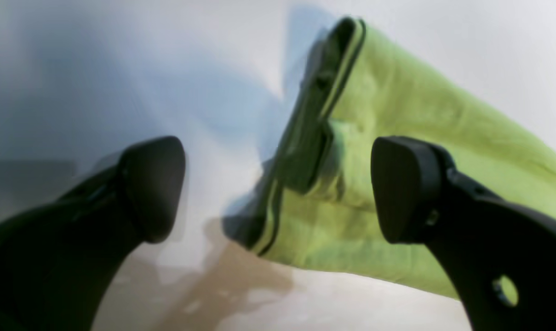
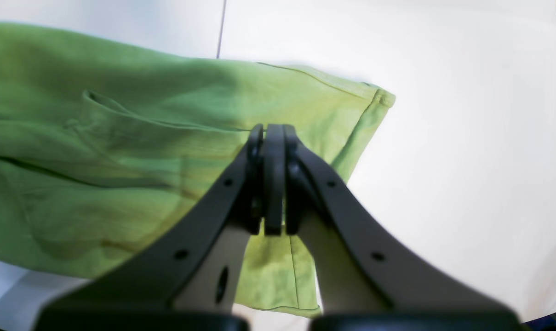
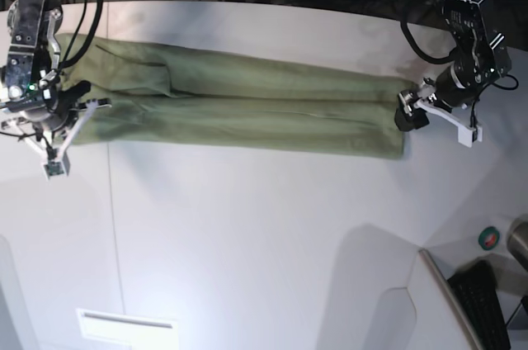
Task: Layout the t-shirt on the table in an organized manner, then fold the t-shirt properly
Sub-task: 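Regrasp the strip end with the left gripper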
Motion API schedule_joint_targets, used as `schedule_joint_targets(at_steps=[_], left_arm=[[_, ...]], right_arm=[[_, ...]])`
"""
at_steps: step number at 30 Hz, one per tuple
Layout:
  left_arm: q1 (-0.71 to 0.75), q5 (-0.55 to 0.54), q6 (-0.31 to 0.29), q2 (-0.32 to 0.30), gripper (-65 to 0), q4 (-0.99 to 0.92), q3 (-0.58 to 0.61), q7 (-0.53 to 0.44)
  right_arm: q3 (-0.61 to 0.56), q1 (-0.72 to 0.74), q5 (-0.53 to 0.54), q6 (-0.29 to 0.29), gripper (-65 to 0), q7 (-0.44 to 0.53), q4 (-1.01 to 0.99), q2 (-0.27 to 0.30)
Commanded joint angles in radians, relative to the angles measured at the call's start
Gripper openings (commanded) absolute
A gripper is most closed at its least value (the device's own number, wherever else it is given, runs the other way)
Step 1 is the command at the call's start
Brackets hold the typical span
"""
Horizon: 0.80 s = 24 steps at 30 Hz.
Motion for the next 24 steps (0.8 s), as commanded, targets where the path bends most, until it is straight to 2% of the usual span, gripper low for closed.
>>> schedule_joint_targets(at_steps=[1, 6, 11, 13, 17, 20, 22, 23, 24], left_arm=[[-0.015, -0.008, -0.007, -0.015, -4.9, 0.002, 0.000, -0.009], [-0.033, -0.011, -0.007, -0.027, -4.9, -0.067, 0.144, -0.013], [-0.047, -0.008, -0.007, -0.019, -5.1, -0.099, 0.172, -0.013], [-0.053, -0.010, -0.007, -0.019, -7.9, -0.121, 0.172, -0.013], [-0.064, -0.008, -0.007, -0.025, -25.2, -0.139, 0.172, -0.013], [-0.067, -0.008, -0.007, -0.025, -41.0, -0.141, 0.172, -0.013], [-0.070, -0.007, -0.007, -0.027, -55.5, -0.159, 0.170, -0.015], [-0.084, -0.005, -0.007, -0.029, -65.0, -0.173, 0.166, -0.015], [-0.093, -0.004, -0.007, -0.030, -65.0, -0.184, 0.161, -0.015]], right_arm=[[0.003, 0.009, 0.003, 0.003, -65.0, 0.013, 0.016, 0.010], [0.003, 0.009, 0.003, 0.003, -65.0, 0.013, 0.016, 0.010], [0.003, 0.009, 0.003, 0.003, -65.0, 0.013, 0.016, 0.010], [0.003, 0.009, 0.003, 0.003, -65.0, 0.013, 0.016, 0.010], [0.003, 0.009, 0.003, 0.003, -65.0, 0.013, 0.016, 0.010], [0.003, 0.009, 0.003, 0.003, -65.0, 0.013, 0.016, 0.010], [0.003, 0.009, 0.003, 0.003, -65.0, 0.013, 0.016, 0.010], [0.003, 0.009, 0.003, 0.003, -65.0, 0.013, 0.016, 0.010], [0.003, 0.009, 0.003, 0.003, -65.0, 0.013, 0.016, 0.010]])
